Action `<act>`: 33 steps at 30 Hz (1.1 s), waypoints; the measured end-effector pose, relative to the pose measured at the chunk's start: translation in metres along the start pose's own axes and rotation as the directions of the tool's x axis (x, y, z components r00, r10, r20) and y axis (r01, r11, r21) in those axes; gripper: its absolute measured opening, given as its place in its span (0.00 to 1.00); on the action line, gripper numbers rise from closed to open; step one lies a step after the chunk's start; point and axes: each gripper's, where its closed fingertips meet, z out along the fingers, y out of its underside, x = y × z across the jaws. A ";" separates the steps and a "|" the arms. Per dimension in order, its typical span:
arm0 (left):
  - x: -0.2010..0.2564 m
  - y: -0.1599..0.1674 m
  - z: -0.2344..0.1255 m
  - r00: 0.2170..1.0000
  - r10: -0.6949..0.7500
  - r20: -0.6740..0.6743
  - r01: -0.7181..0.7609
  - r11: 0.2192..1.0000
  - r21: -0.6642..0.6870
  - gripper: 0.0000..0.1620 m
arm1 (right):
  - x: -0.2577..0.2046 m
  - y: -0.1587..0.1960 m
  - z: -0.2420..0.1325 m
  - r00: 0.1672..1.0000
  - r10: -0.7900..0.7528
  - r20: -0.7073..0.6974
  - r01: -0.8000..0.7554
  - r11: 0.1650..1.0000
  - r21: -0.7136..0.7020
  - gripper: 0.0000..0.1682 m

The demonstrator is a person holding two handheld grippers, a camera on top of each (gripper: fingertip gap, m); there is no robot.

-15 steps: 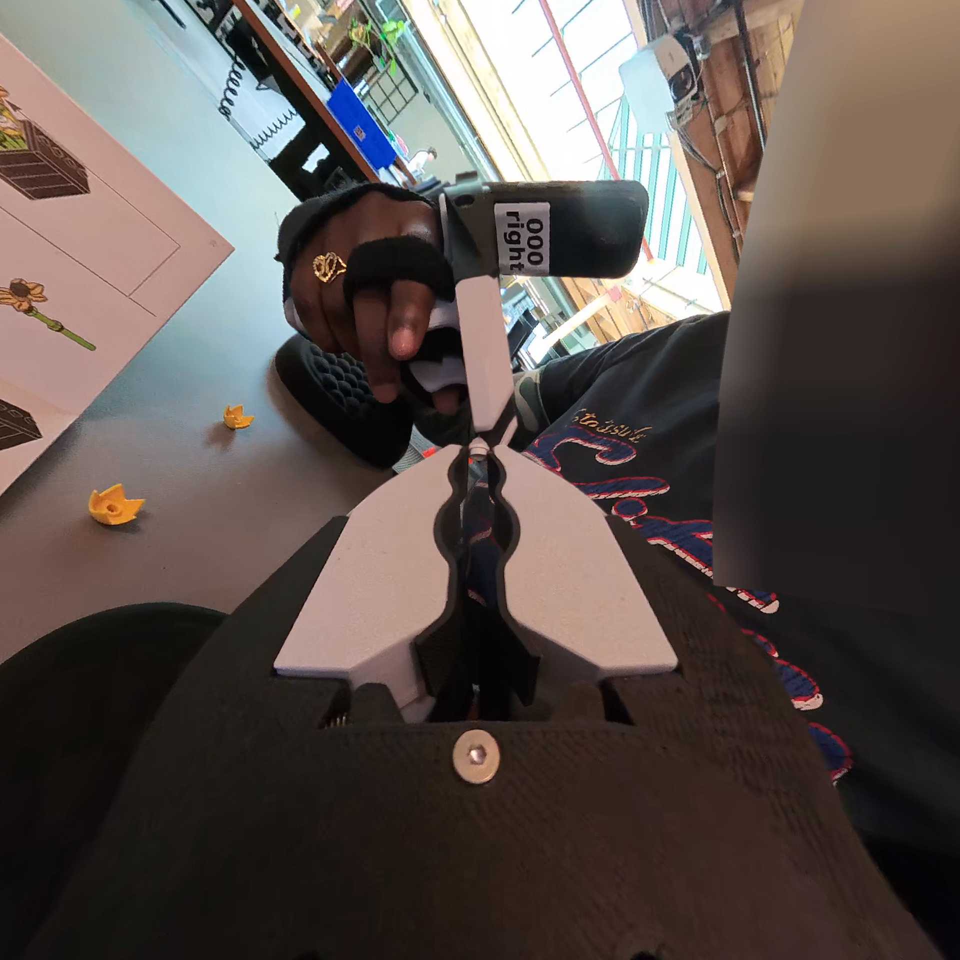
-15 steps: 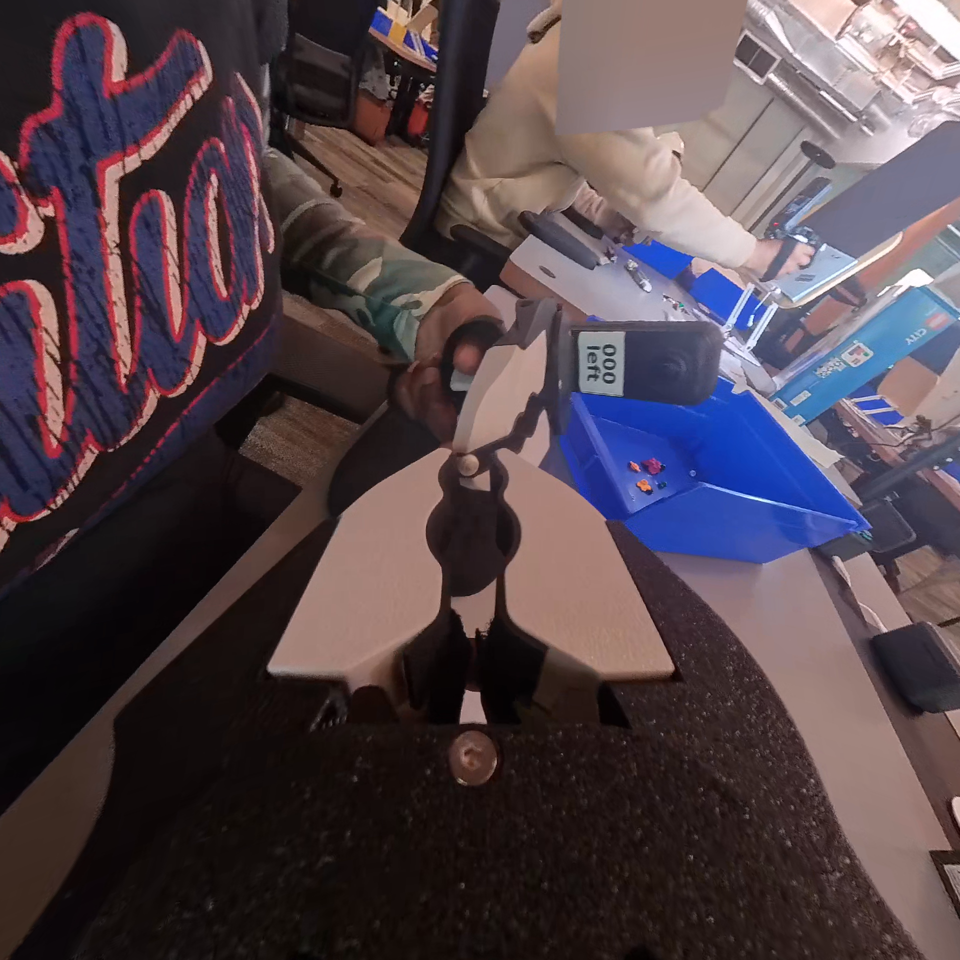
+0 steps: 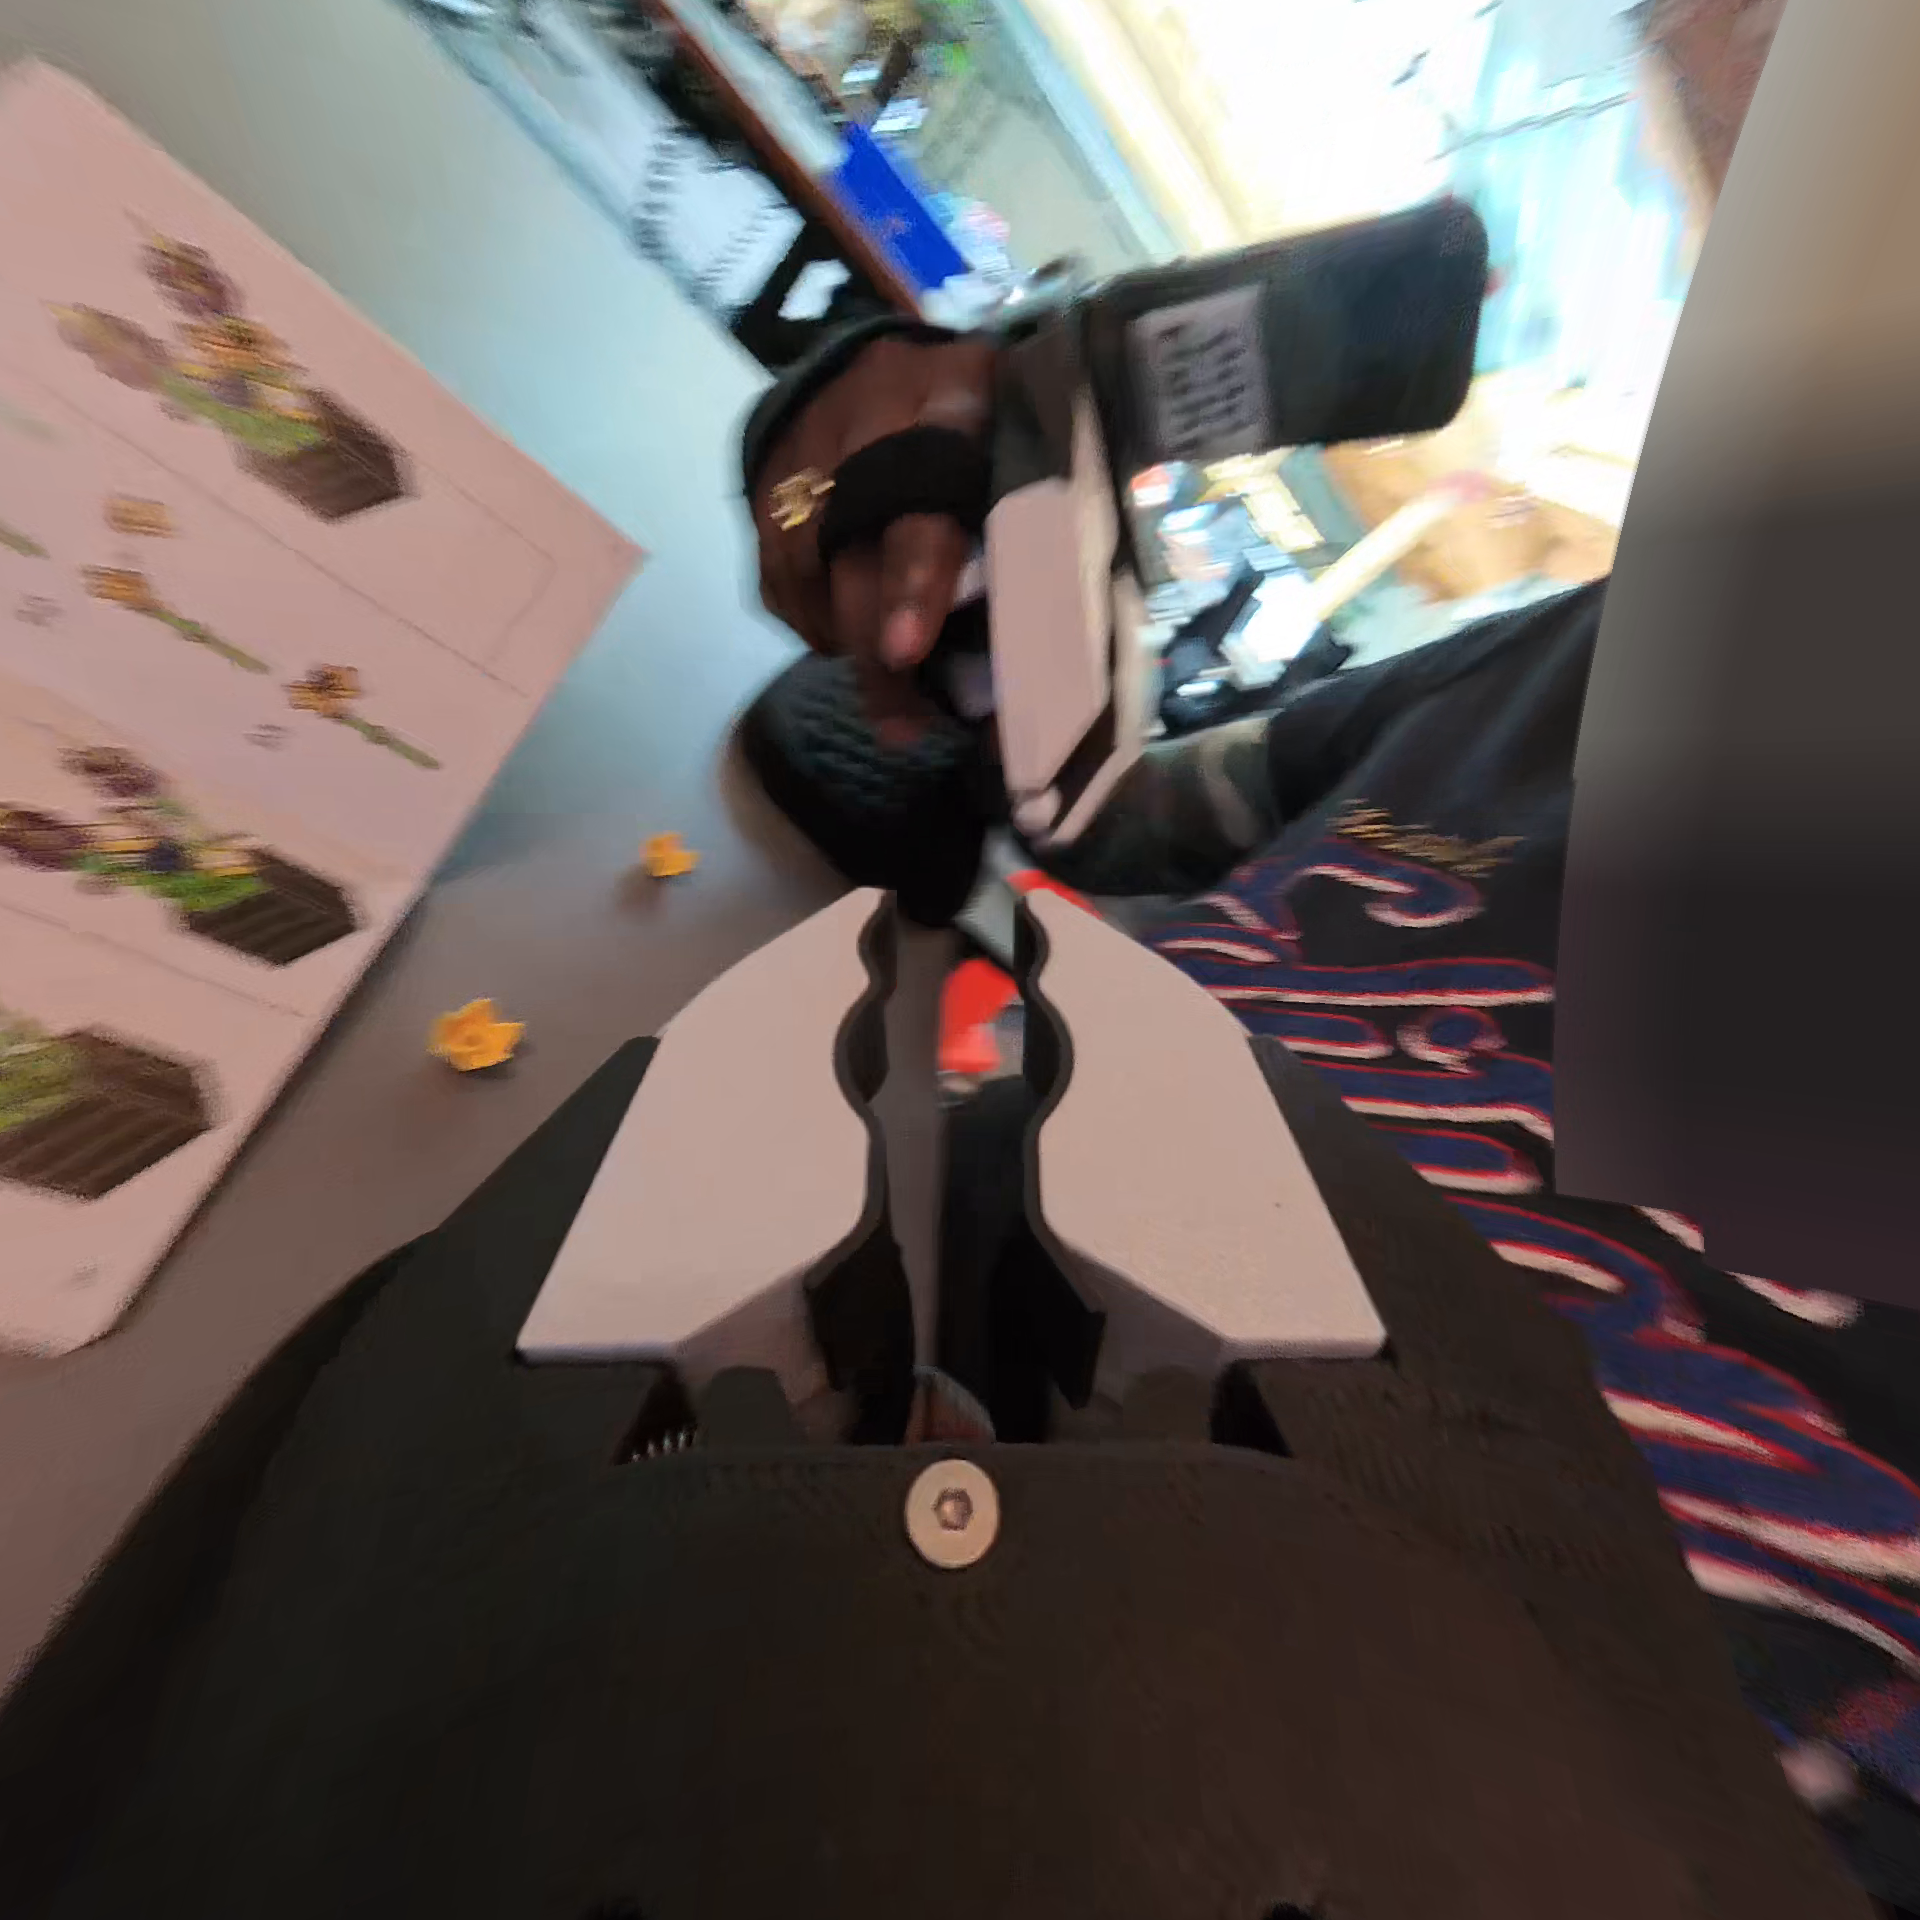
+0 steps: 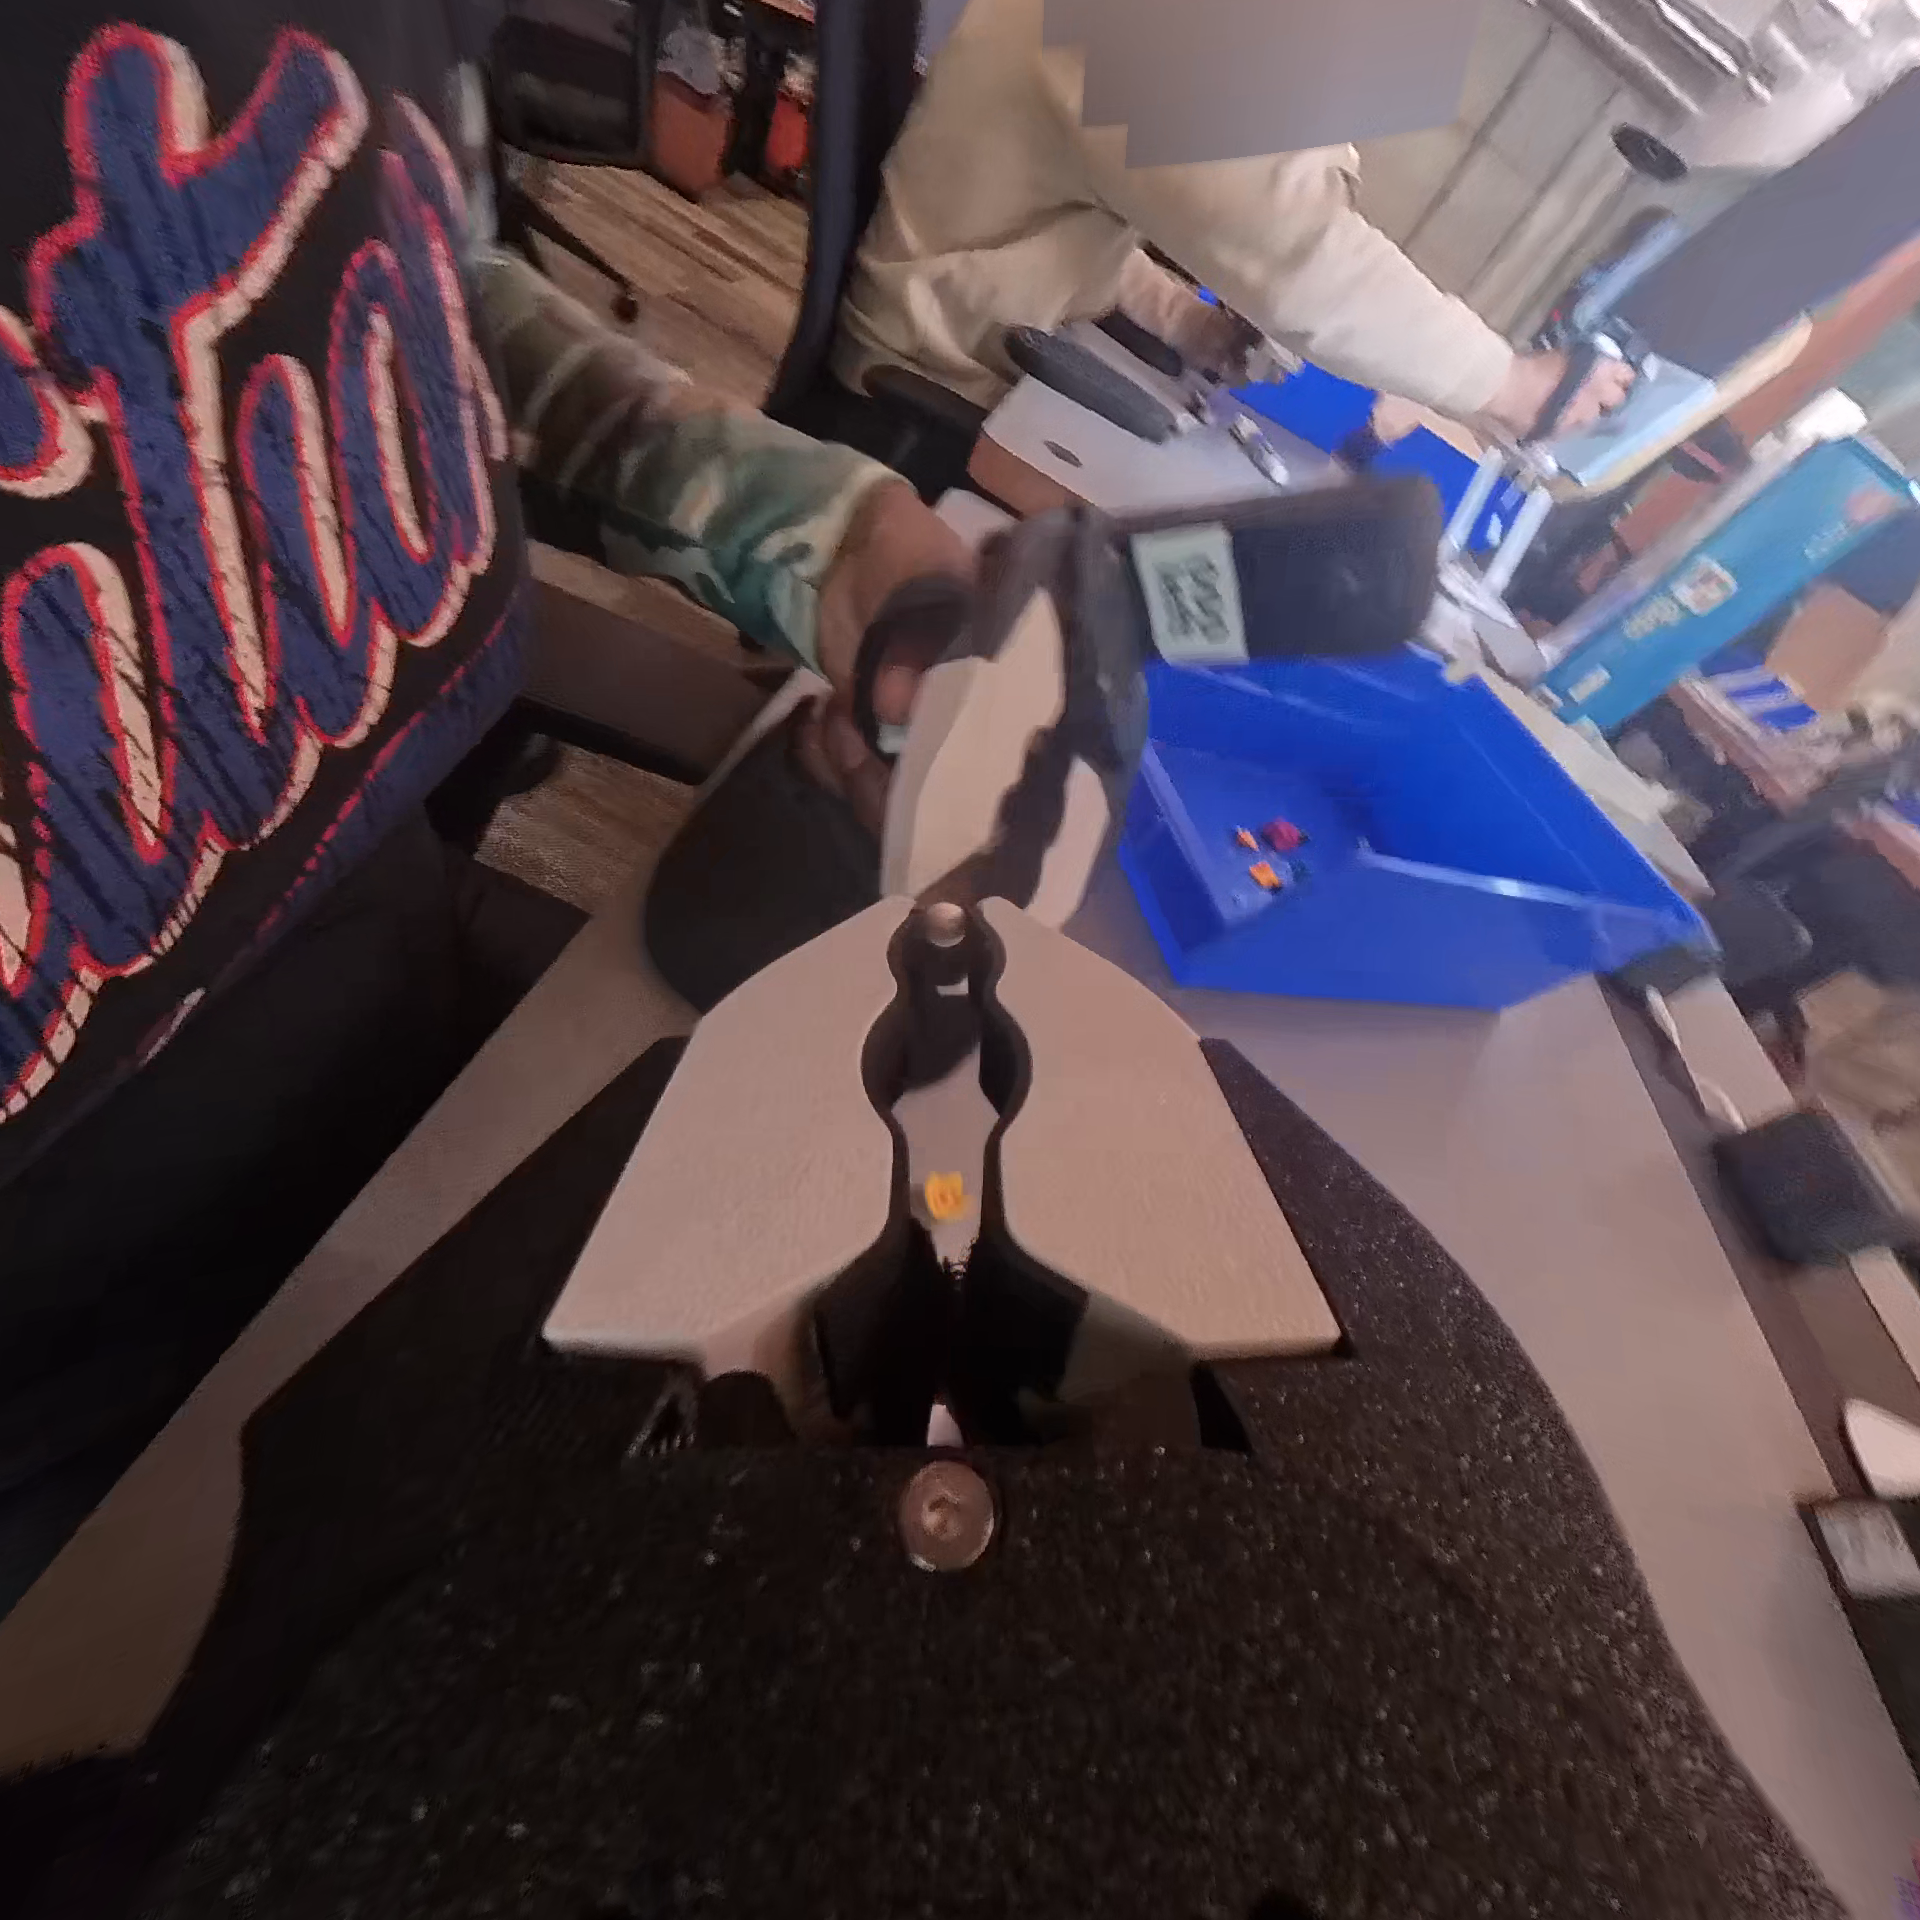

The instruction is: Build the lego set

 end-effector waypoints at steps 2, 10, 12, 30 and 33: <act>-0.020 0.002 0.001 0.971 0.109 0.211 -0.102 0.994 -0.045 0.17 | 0.015 0.011 -0.018 0.994 0.081 -0.067 -0.084 0.996 -0.043 0.04; -0.043 0.014 0.053 0.784 0.415 0.461 -0.338 0.909 -0.244 0.24 | 0.038 0.025 -0.072 0.929 0.265 -0.258 -0.262 0.964 0.045 0.05; -0.054 0.018 0.065 0.760 0.433 0.485 -0.324 0.899 -0.296 0.23 | 0.041 0.022 -0.080 0.917 0.285 -0.279 -0.269 0.958 0.094 0.05; -0.089 0.038 0.087 0.705 0.424 0.569 -0.159 0.876 -0.455 0.18 | 0.041 0.003 -0.099 0.908 0.310 -0.281 -0.245 0.938 0.244 0.05; -0.092 0.040 0.089 0.703 0.427 0.568 -0.145 0.869 -0.474 0.17 | 0.040 0.003 -0.100 0.909 0.307 -0.281 -0.242 0.939 0.244 0.05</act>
